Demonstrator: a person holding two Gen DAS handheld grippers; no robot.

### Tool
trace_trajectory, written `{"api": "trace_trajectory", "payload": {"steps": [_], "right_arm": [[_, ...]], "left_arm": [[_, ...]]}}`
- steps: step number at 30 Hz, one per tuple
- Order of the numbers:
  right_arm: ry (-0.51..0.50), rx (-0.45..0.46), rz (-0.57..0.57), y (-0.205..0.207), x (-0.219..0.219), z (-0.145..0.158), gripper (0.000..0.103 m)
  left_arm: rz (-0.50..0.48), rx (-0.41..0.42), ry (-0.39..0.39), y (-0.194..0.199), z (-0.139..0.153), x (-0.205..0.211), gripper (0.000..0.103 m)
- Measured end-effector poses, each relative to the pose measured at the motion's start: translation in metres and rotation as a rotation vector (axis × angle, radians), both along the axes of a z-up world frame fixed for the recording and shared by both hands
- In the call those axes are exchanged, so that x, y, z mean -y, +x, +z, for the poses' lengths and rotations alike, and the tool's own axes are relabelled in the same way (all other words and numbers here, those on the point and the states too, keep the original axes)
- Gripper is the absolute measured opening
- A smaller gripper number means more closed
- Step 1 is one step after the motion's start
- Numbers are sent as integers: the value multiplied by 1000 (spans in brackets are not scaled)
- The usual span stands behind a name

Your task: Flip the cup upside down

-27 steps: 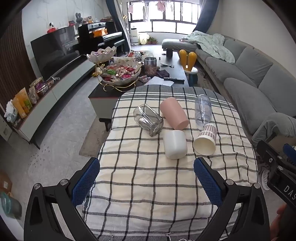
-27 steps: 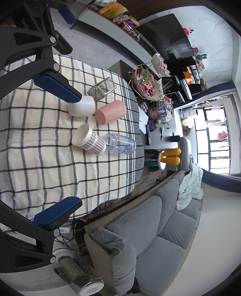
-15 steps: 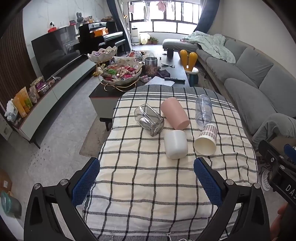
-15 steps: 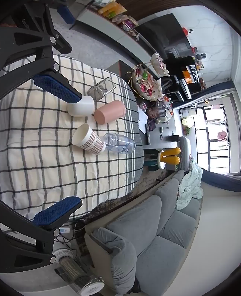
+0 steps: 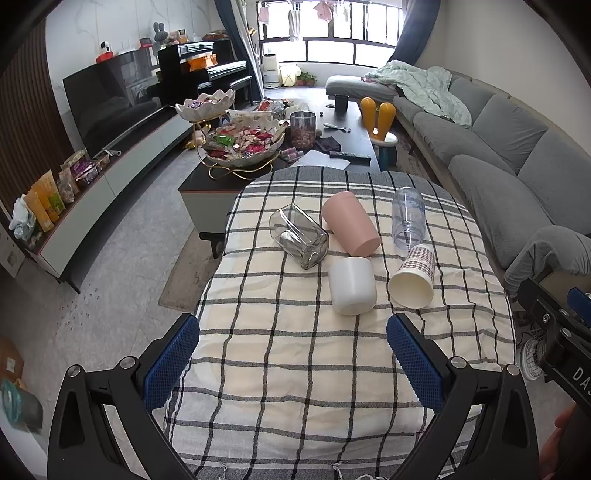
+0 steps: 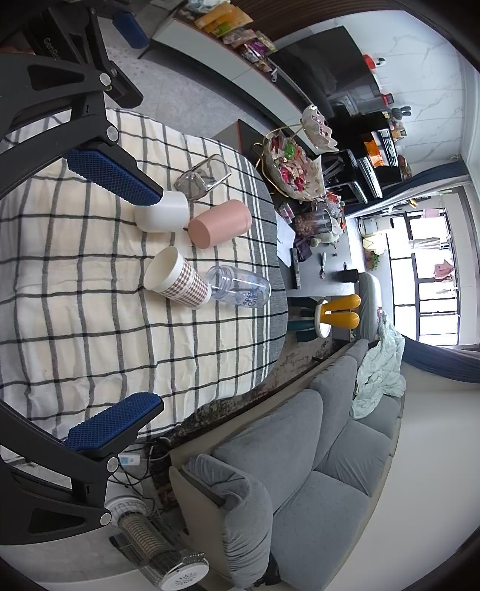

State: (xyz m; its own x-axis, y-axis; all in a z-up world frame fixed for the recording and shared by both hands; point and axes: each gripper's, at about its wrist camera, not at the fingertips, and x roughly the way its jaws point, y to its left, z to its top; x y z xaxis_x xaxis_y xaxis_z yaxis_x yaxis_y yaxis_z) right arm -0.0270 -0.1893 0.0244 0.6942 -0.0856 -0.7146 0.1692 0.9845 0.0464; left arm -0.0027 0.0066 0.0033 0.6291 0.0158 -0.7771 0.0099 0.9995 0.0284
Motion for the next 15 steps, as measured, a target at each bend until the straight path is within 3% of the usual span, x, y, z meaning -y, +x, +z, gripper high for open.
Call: {"api": "trace_trajectory", "payload": {"steps": [15], "right_arm": [[0, -1, 0, 0, 0, -1, 102]], "left_arm": [[-1, -2, -1, 1, 0, 0, 103]]}}
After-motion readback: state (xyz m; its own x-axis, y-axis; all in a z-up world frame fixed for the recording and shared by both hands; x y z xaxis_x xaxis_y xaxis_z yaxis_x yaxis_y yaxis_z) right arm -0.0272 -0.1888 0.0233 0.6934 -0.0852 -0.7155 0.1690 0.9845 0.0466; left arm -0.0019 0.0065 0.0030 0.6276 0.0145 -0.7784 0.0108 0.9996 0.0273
